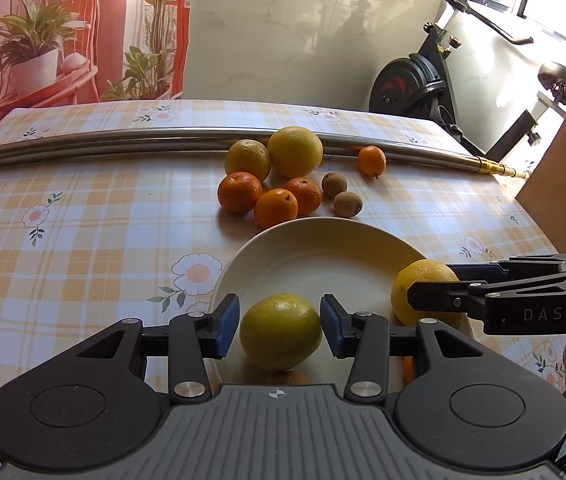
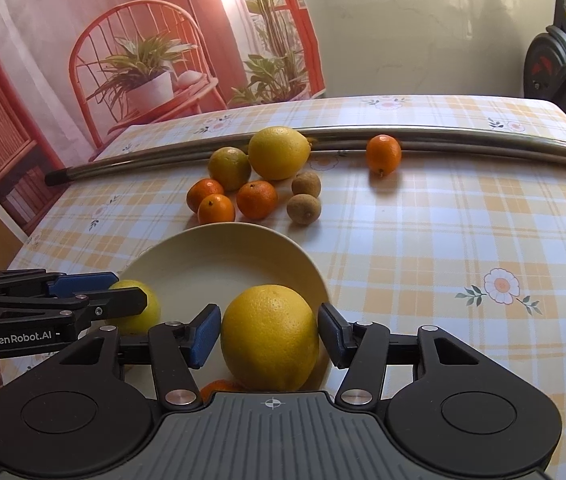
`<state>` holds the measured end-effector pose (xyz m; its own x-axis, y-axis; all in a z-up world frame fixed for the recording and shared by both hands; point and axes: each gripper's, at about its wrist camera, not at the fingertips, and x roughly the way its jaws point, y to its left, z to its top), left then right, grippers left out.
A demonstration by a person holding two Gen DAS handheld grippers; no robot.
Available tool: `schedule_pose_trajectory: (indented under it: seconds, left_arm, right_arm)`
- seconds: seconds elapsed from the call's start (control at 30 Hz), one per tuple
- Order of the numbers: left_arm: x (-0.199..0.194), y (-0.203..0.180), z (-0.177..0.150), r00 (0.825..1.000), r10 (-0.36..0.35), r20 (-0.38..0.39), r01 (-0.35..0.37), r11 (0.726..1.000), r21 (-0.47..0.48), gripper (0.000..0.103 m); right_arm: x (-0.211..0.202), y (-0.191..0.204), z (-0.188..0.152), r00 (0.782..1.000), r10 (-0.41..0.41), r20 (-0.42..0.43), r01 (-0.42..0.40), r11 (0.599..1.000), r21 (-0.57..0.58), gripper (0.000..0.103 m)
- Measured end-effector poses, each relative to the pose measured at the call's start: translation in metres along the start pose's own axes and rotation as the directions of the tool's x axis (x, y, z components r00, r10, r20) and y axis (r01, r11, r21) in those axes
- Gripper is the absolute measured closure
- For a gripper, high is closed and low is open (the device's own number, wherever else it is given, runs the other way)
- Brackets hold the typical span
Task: Organize fruits
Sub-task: 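Lower the green fruit onto the plate and open the left tool while the right tool holds the lemon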
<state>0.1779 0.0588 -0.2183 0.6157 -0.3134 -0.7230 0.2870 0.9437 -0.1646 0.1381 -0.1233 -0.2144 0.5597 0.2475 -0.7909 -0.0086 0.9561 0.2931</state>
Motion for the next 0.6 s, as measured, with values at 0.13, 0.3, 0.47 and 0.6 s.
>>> schedule_pose_trajectory:
  seconds: [0.13, 0.3, 0.47, 0.6]
  left_arm:
    - [-0.0007, 0.0004, -0.0008, 1.0, 0.001, 0.0, -0.001, 1.0, -0.005, 0.054]
    - [-0.0014, 0.0, -0.0016, 1.0, 0.005, -0.005, -0.005, 1.0, -0.011, 0.054]
    - [-0.0005, -0.0023, -0.0033, 1.0, 0.001, -0.017, -0.001, 1.0, -0.011, 0.054]
    - [-0.0008, -0.0045, -0.0036, 1.0, 0.011, -0.018, -0.011, 1.0, 0.002, 0.054]
  right_arm:
    - [-0.0027, -0.0023, -0.002, 1.0, 0.008, 0.0, -0.008, 1.0, 0.007, 0.053]
    - [-0.0046, -0.0014, -0.0038, 1.0, 0.008, -0.002, -0.008, 1.0, 0.0, 0.053]
    - [-0.0055, -0.0003, -0.0042, 1.0, 0.005, -0.003, -0.005, 1.0, -0.002, 0.053]
    - [-0.0058, -0.0004, -0.0045, 1.0, 0.006, -0.003, -0.006, 1.0, -0.001, 0.053]
